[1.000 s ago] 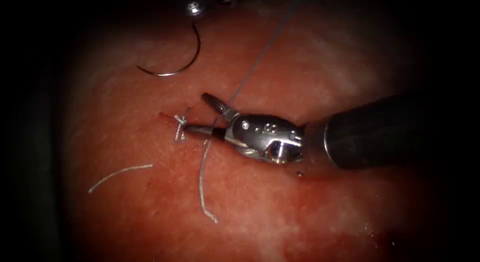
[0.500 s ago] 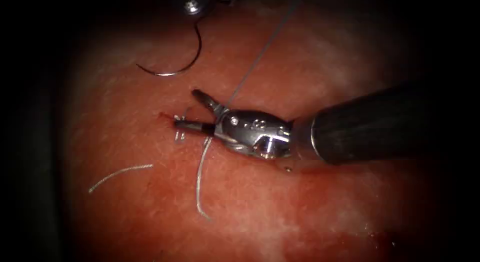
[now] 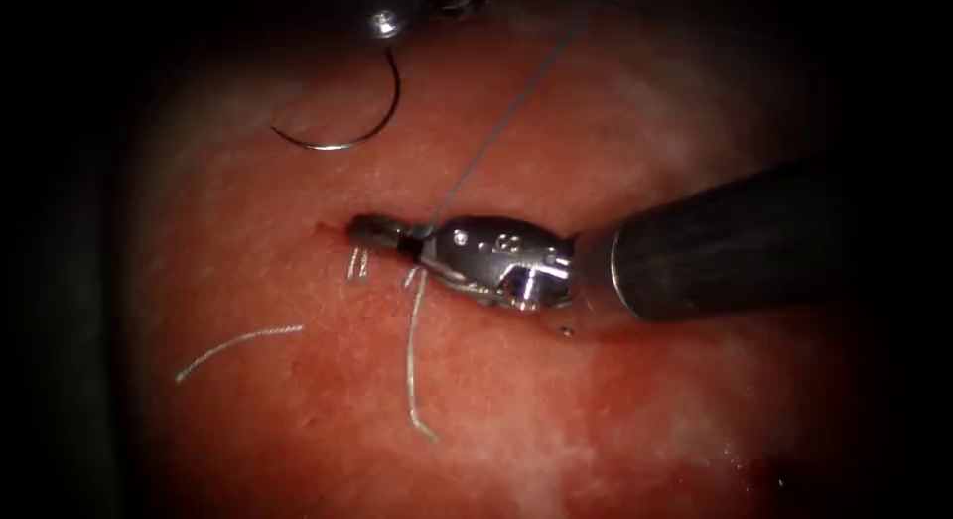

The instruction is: Wound Closure

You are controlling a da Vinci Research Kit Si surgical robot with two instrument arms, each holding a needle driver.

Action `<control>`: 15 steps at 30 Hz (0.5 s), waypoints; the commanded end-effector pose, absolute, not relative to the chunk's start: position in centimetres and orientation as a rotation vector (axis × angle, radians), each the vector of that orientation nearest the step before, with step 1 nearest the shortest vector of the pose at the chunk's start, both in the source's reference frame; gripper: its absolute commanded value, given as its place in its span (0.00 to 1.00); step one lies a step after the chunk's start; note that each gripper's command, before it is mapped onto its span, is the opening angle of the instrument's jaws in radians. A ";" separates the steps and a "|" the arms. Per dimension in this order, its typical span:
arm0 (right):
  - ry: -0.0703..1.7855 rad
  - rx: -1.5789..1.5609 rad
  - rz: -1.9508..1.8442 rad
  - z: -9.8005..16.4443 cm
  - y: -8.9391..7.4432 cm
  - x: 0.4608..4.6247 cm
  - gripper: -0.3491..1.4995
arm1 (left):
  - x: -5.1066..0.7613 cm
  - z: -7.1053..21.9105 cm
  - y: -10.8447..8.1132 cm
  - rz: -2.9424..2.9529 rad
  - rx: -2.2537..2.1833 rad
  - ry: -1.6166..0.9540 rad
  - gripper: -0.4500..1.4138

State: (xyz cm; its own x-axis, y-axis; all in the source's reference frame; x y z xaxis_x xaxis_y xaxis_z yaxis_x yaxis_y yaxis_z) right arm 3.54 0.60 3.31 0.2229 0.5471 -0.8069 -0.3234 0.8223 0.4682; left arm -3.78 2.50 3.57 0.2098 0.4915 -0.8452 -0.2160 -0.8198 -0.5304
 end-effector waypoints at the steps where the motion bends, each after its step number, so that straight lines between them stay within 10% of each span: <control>1: 1.214 0.209 0.598 3.3 0.5 3.58 0.00 | -3.83 3.6 2.4 1.661 -1.935 -0.258 0.00; 9: 1.265 0.135 0.609 3.2 0.6 3.41 0.00 | -3.68 3.7 2.4 1.668 -1.932 -0.267 0.00; 11: 1.272 0.129 0.617 3.2 0.6 3.38 0.13 | -3.64 3.7 2.4 1.672 -1.925 -0.265 0.00; 12: 1.266 0.111 0.635 3.1 0.6 3.34 0.67 | -3.58 3.7 2.4 1.676 -1.916 -0.264 0.00; 13: 1.262 0.103 0.643 3.1 0.6 3.33 0.92 | -3.55 3.7 2.4 1.678 -1.915 -0.265 0.00; 15: 1.262 0.104 0.642 3.1 0.6 3.31 0.95 | -3.51 3.7 2.4 1.681 -1.907 -0.264 0.00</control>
State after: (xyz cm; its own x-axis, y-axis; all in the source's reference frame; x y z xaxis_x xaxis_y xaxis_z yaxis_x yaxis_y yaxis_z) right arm 3.25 0.74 3.08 0.1527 0.4975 -0.8539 -0.3948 0.8228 0.4088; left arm -3.43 2.52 3.69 0.1868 0.5020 -0.8445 -0.2245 -0.8151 -0.5341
